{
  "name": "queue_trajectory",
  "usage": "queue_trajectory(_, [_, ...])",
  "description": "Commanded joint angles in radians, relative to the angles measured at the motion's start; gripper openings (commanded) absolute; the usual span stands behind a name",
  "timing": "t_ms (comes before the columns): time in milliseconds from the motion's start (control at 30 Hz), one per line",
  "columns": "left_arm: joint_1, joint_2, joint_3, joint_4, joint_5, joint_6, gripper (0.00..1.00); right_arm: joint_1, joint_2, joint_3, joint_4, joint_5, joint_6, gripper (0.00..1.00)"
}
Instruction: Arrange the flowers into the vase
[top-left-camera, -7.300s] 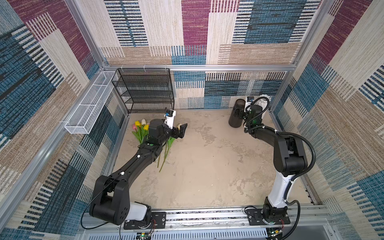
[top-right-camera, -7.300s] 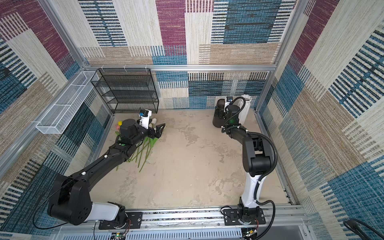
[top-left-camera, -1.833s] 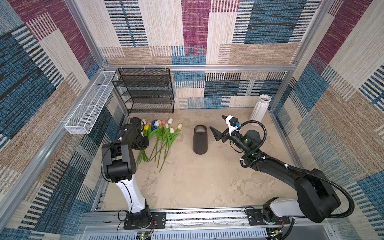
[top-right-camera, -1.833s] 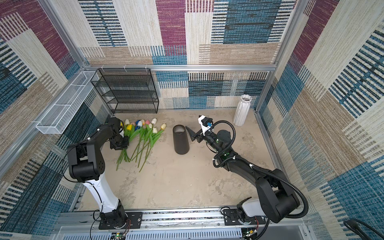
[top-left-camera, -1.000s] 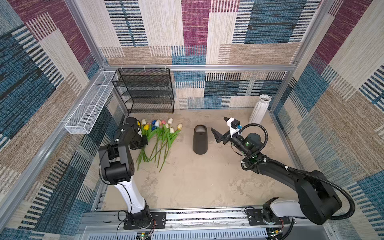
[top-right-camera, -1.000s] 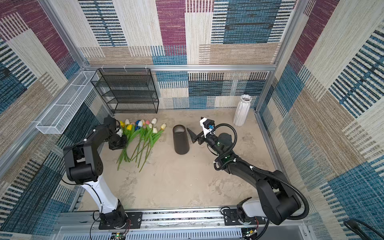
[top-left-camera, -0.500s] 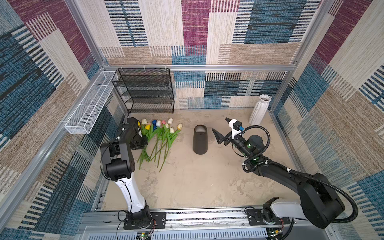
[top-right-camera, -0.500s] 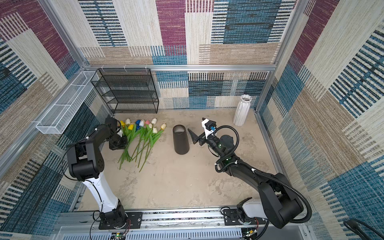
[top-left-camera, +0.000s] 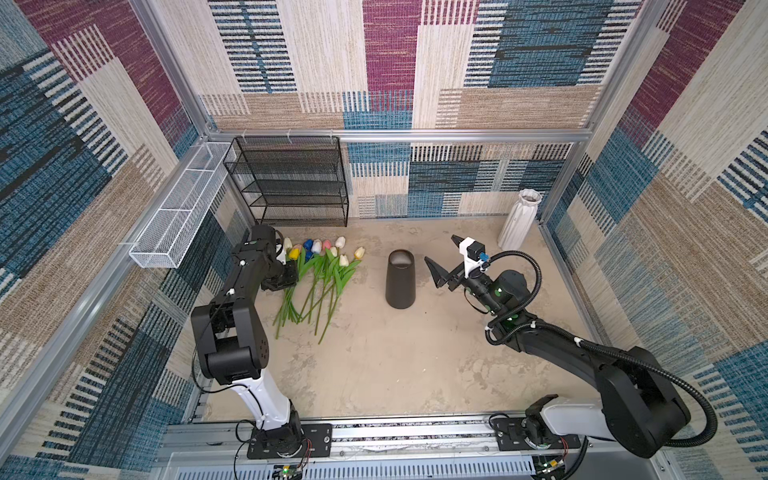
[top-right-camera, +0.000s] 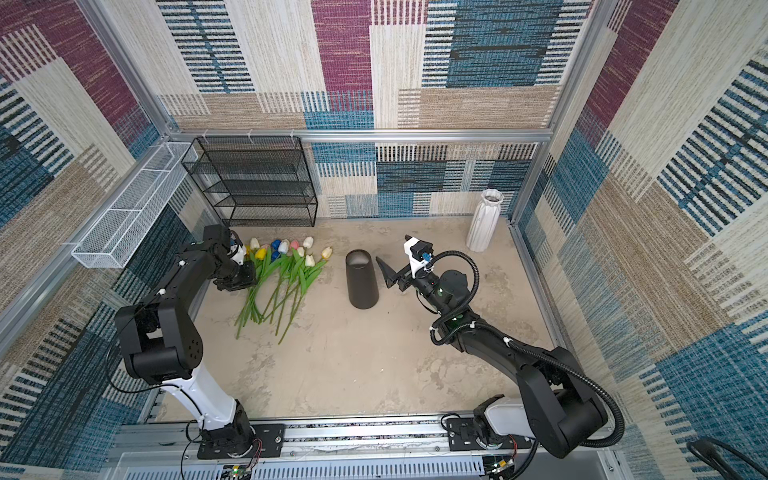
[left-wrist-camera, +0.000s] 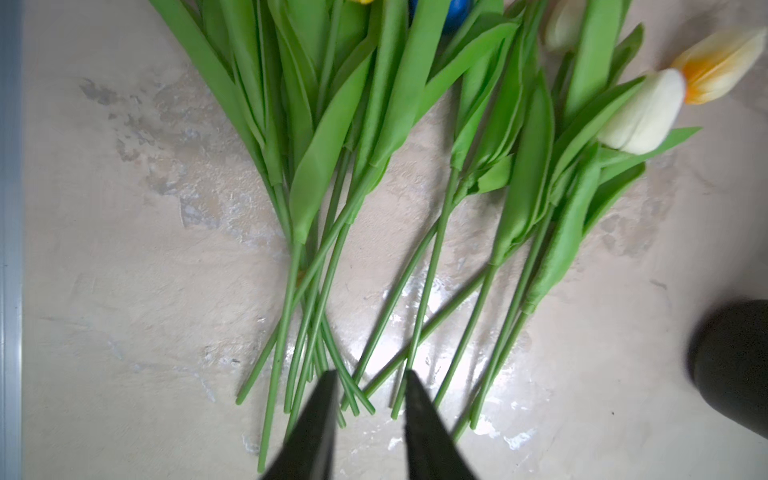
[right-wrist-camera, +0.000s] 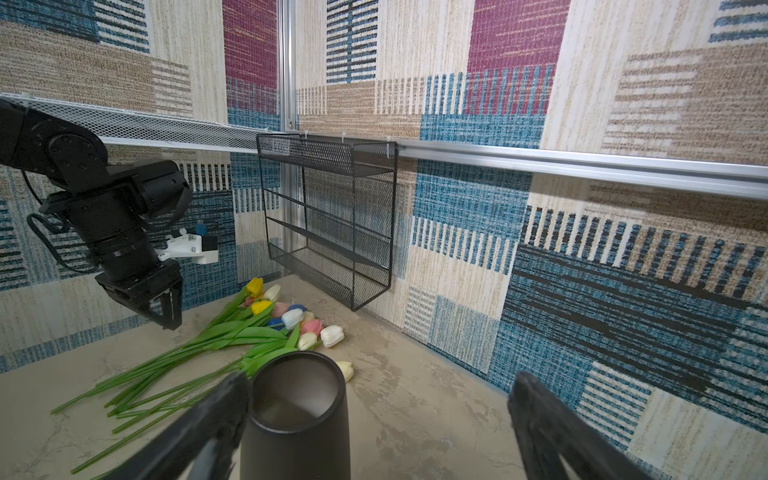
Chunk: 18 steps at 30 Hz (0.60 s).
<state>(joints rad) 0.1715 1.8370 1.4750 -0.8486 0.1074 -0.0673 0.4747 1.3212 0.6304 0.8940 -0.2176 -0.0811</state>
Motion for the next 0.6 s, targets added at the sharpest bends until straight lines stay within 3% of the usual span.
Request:
queue_trajectory(0, [0.002, 0.093, 0.061, -0.035, -0.021, 0.052, 0.43, 0.001, 0.013, 0.0, 0.048, -0.011, 0.018, 1.0])
queue_trajectory(133, [0.003, 0.181, 0.113, -0.035, -0.078, 0.059, 0.4, 0.001, 0.011, 0.003, 0.049, -0.005, 0.019, 1.0])
queue_trajectory(200, [0.003, 0.214, 0.142, -0.04, -0.094, 0.063, 0.28, 0.001, 0.007, 0.005, 0.04, -0.001, 0.007, 1.0])
queue_trajectory(300, [0.003, 0.224, 0.153, -0.035, -0.102, 0.065, 0.2, 0.002, 0.0, 0.007, 0.025, 0.011, -0.011, 1.0])
queue_trajectory(367, [0.003, 0.231, 0.16, -0.037, -0.104, 0.067, 0.06, 0.001, -0.002, 0.002, 0.025, 0.016, -0.02, 1.0])
queue_trajectory(567, [0.003, 0.219, 0.154, -0.037, -0.108, 0.069, 0.04, 0.001, 0.006, 0.002, 0.031, 0.015, -0.017, 1.0])
